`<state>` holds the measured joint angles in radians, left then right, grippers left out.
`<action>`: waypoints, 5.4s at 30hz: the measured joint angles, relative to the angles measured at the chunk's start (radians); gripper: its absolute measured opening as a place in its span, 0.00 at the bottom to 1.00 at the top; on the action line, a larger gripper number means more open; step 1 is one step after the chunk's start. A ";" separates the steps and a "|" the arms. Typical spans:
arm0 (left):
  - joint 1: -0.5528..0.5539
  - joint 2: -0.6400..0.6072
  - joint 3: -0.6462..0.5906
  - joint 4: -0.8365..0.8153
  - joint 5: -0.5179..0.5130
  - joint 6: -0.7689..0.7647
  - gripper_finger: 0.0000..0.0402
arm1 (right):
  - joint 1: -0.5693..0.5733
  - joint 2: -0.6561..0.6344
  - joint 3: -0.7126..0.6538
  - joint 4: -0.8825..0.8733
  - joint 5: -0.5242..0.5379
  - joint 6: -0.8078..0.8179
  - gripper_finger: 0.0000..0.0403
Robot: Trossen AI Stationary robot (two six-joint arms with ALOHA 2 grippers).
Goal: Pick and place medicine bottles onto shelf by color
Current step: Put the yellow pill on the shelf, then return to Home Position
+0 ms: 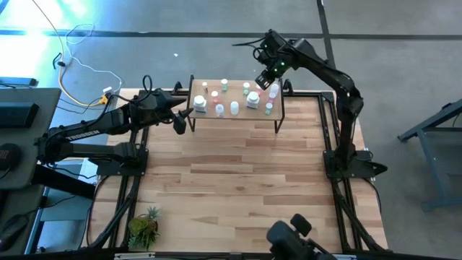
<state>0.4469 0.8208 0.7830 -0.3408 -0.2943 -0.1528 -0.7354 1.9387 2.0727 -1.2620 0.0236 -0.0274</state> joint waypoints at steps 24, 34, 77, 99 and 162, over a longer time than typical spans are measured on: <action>0.000 0.000 0.000 -0.008 -0.004 0.026 0.58 | -0.031 0.048 0.000 -0.007 -0.017 0.028 0.24; 0.000 0.000 0.000 -0.008 -0.004 0.026 0.58 | -0.031 0.057 0.000 -0.029 -0.020 0.028 0.24; 0.000 0.000 0.000 -0.008 -0.005 0.026 0.58 | -0.030 0.057 0.000 -0.070 -0.005 0.001 0.32; 0.000 0.000 0.000 -0.008 -0.005 0.026 0.58 | -0.030 0.058 0.000 -0.058 -0.005 -0.007 0.44; -0.266 -0.644 -0.558 0.235 0.208 -0.169 0.58 | 0.449 -0.360 0.001 0.232 0.044 0.393 0.44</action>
<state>0.1810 0.1770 0.2247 -0.1062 -0.0864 -0.3222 -0.2862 1.5783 2.0735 -1.0302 0.0675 0.3658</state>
